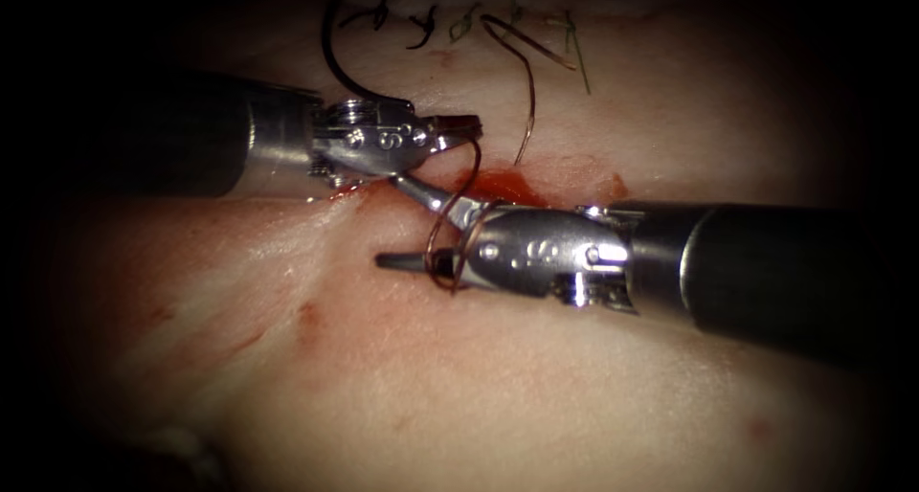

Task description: Wound Closure

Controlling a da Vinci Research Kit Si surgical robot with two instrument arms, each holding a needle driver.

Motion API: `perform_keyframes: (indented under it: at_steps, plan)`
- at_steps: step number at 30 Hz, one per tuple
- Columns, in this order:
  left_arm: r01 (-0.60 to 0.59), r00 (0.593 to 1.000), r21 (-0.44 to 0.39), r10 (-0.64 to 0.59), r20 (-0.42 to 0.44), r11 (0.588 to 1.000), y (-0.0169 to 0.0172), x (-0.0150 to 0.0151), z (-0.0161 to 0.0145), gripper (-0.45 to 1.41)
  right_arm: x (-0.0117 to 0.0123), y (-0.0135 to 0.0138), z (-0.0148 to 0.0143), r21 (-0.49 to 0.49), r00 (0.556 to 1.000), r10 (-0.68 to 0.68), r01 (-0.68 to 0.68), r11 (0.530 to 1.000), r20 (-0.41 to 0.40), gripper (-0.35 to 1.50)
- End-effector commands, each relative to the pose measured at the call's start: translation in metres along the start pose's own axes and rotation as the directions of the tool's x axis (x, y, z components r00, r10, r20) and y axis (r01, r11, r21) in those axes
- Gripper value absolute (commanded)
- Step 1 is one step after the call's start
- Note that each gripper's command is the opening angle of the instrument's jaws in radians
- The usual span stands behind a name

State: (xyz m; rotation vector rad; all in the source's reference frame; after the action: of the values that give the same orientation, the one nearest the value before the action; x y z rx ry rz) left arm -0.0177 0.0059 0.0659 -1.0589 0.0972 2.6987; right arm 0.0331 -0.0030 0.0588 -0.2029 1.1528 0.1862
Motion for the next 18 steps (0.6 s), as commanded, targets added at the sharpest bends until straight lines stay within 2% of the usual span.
perform_keyframes:
  at_steps: [1, 11, 18]
  plan:
    - [-0.003, 1.0, 0.0, 0.003, -0.009, 1.0, 0.0005, -0.0003, 0.0004, -0.45, -0.0003, 0.0002, 0.0003, -0.025, 1.0, 0.007, -0.007, 1.0, 0.002, 1.31]
    - [-0.012, 1.0, 0.003, 0.012, -0.028, 1.0, 0.001, -0.001, -0.0006, -0.45, -0.0005, 0.0012, -0.0004, -0.09, 0.999, 0.019, -0.022, 0.996, -0.03, 1.31]
    - [-0.019, 0.998, 0.001, 0.019, -0.057, 1.0, 0.0018, -0.0008, 0.0005, -0.45, 0.0, 0.0015, 0.0, -0.126, 0.984, 0.144, -0.157, 0.98, -0.106, 1.31]
